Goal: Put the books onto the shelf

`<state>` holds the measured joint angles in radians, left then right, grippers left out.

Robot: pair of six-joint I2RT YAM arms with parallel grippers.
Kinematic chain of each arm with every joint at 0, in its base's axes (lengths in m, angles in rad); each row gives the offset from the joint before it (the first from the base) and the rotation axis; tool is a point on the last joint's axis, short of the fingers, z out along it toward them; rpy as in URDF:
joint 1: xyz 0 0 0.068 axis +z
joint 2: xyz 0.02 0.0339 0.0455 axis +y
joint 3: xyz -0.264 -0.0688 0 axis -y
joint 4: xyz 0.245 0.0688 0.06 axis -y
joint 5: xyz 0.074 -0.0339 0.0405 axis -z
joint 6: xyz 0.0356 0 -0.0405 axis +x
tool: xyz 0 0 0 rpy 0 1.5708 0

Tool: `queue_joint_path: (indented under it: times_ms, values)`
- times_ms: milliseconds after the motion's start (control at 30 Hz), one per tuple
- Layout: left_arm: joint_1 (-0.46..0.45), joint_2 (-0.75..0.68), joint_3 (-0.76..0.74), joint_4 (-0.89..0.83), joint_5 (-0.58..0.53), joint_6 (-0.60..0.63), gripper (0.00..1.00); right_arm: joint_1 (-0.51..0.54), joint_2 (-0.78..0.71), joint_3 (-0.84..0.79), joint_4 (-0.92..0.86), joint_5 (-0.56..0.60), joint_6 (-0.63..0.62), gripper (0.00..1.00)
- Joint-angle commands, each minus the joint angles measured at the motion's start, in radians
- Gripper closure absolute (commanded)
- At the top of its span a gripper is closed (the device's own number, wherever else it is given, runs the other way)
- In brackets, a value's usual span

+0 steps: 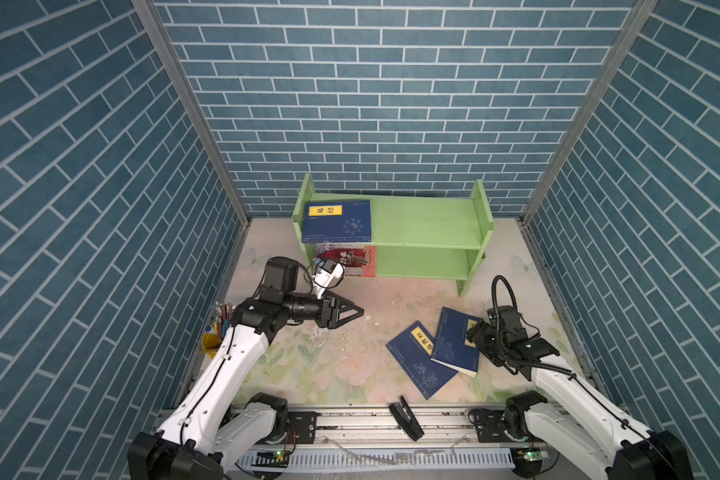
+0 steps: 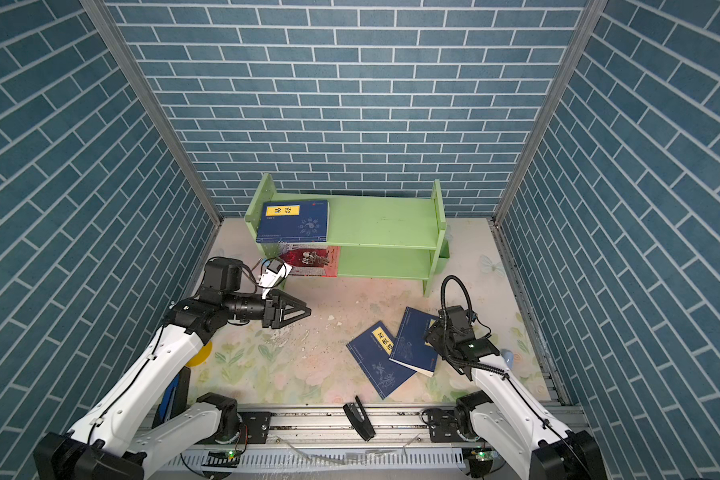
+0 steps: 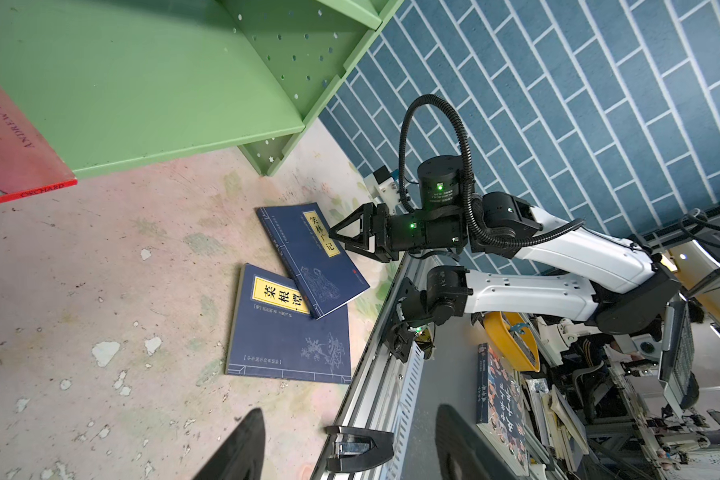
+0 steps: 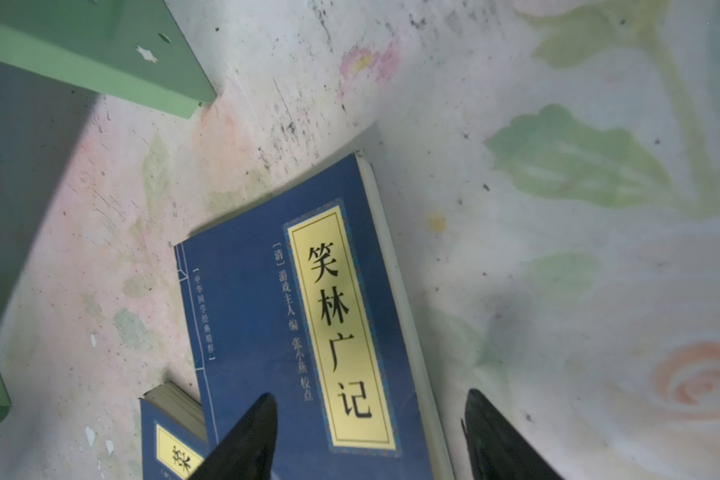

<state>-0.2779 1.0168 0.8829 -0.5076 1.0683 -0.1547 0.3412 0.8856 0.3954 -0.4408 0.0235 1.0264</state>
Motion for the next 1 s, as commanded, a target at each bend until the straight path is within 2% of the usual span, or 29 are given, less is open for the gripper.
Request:
queue_joint_path:
  times_ms: [0,133,367,467,667,967]
  values:
    - [-0.029,0.013,-0.020,0.075,-0.017,-0.028,0.33,-0.016,0.029,0.031,0.000,-0.024,-0.098,0.31]
    - [-0.063,0.054,-0.016,0.069,-0.027,-0.008,0.33,-0.016,0.099,0.062,0.038,-0.091,-0.202,0.32]
    - [-0.089,0.122,-0.007,0.078,-0.045,-0.007,0.36,-0.016,0.216,0.137,0.026,-0.132,-0.304,0.46]
    - [-0.097,0.107,-0.044,0.140,-0.060,-0.009,0.36,-0.016,0.239,0.148,0.029,-0.162,-0.331,0.46]
    - [-0.137,0.133,-0.064,0.141,-0.129,-0.002,0.36,-0.012,0.271,0.156,0.036,-0.212,-0.370,0.47]
    - [-0.170,0.202,-0.063,0.170,-0.153,-0.007,0.38,0.054,0.350,0.188,0.035,-0.173,-0.374,0.47]
